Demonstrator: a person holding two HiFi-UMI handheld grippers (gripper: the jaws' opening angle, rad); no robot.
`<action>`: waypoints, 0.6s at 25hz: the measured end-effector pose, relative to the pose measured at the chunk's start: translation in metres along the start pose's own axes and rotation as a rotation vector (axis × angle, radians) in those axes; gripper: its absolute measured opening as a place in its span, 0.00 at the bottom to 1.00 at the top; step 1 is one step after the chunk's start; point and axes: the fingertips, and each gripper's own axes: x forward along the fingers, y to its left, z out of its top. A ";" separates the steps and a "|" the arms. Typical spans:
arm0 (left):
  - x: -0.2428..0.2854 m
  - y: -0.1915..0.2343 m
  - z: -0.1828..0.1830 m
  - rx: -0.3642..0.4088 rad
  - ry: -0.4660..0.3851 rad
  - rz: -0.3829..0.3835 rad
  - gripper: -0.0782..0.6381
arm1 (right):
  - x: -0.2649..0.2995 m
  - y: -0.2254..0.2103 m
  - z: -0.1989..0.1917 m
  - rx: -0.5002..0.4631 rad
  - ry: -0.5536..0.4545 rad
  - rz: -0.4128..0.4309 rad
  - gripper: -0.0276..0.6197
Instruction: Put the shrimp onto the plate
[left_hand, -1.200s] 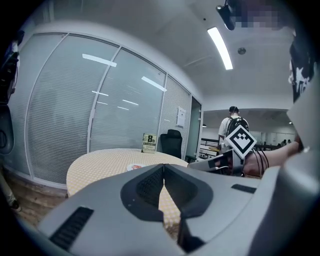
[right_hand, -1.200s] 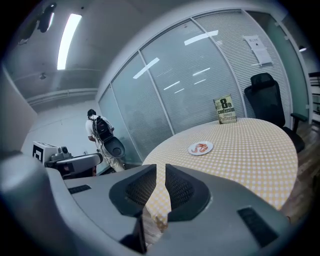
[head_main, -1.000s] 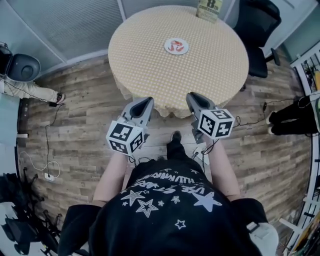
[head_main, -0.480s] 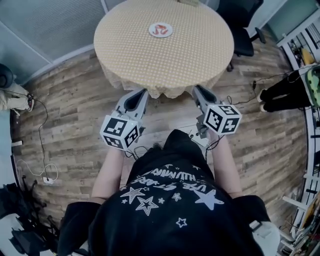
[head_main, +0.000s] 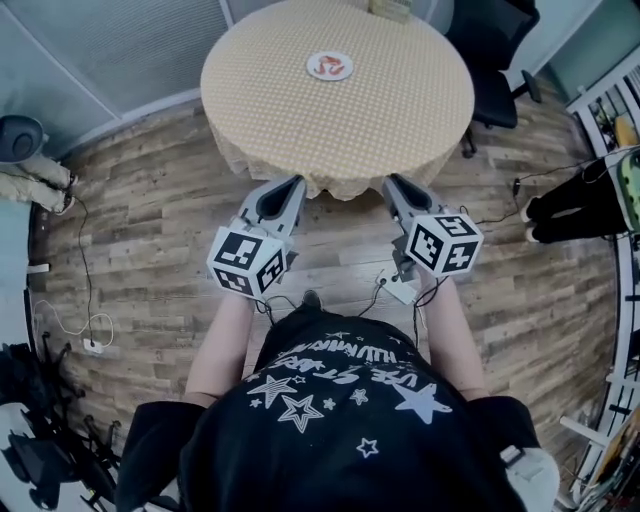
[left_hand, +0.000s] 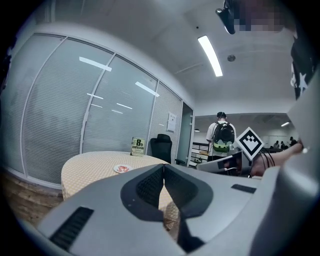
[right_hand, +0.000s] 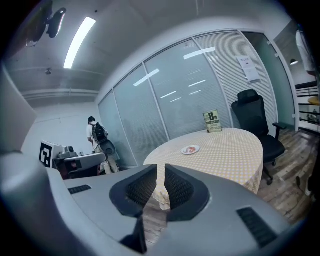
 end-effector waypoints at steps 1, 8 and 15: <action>-0.001 -0.006 0.001 -0.003 -0.005 0.008 0.12 | -0.005 -0.001 0.001 -0.009 0.003 0.010 0.14; -0.006 -0.055 -0.004 0.004 -0.002 0.053 0.12 | -0.050 -0.006 -0.006 -0.063 0.020 0.069 0.12; -0.018 -0.113 -0.017 0.002 0.009 0.097 0.12 | -0.106 -0.024 -0.034 -0.036 0.044 0.098 0.12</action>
